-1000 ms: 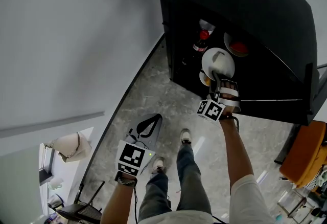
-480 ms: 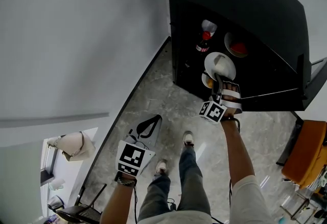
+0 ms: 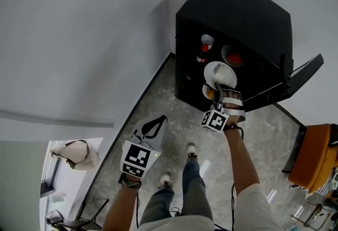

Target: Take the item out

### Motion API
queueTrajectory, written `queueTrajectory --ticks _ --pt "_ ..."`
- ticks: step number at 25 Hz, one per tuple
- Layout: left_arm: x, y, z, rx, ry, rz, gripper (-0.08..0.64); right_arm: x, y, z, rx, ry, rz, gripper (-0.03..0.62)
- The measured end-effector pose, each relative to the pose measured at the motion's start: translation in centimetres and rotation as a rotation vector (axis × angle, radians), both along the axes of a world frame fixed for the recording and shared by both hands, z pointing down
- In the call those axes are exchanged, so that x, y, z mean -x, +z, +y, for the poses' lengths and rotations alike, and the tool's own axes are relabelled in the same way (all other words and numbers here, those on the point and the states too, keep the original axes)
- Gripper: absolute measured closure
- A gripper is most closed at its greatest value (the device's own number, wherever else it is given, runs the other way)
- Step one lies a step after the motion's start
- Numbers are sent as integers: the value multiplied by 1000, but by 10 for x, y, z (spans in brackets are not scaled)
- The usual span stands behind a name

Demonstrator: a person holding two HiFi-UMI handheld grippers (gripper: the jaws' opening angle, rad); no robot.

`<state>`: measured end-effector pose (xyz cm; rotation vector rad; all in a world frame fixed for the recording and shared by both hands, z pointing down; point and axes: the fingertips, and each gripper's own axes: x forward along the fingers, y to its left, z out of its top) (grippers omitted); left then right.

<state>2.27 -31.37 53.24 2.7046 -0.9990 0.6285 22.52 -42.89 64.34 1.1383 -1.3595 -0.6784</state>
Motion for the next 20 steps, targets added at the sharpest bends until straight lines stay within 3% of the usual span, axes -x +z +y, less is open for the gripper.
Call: queueTrajectory --ticks 13,20 --pt "18 -85 30 -124 21 25 555 38 -107 78 -66 -16 10 566" --pt "15 -122 62 -196 86 37 555 62 -166 131 -96 -33 17 567"
